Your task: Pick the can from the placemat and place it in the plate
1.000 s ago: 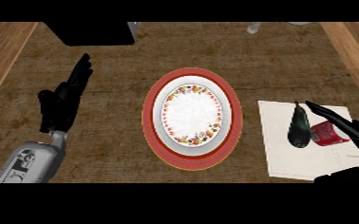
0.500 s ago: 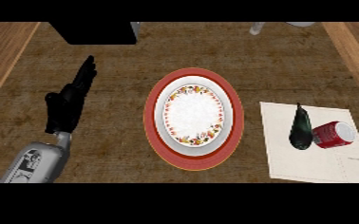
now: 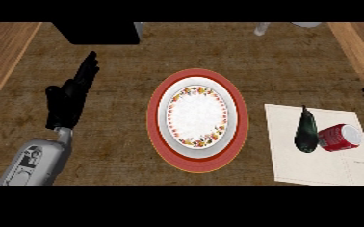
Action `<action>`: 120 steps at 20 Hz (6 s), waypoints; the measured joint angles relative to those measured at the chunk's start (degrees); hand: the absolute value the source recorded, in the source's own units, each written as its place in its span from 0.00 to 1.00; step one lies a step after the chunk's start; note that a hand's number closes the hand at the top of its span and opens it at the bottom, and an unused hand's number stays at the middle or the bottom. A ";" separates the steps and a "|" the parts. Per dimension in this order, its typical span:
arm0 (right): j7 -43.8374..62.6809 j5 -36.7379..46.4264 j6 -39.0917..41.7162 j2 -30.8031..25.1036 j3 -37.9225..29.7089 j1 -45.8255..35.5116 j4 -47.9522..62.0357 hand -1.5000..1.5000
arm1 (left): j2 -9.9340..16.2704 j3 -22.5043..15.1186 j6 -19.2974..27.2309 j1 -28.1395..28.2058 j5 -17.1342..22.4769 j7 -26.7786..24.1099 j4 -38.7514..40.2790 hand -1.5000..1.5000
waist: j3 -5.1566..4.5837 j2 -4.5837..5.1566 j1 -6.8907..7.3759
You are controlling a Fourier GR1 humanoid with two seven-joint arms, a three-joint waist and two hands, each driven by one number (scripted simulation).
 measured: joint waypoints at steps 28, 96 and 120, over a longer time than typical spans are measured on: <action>-4.81 31.85 -5.38 16.81 9.55 -13.73 26.28 0.00 | -5.62 6.42 -5.16 0.53 -6.69 -0.47 0.45 0.50 | 0.05 0.06 0.26; 47.90 32.73 -34.58 58.24 30.34 -28.38 16.46 0.00 | -9.97 10.28 -9.88 1.10 -11.58 0.41 -0.88 0.50 | 0.05 0.24 1.14; 29.38 -5.92 -51.37 48.60 18.00 -19.47 9.23 0.00 | -9.52 12.53 -10.18 1.70 -11.90 -0.03 -0.93 0.50 | 0.06 -0.20 -0.72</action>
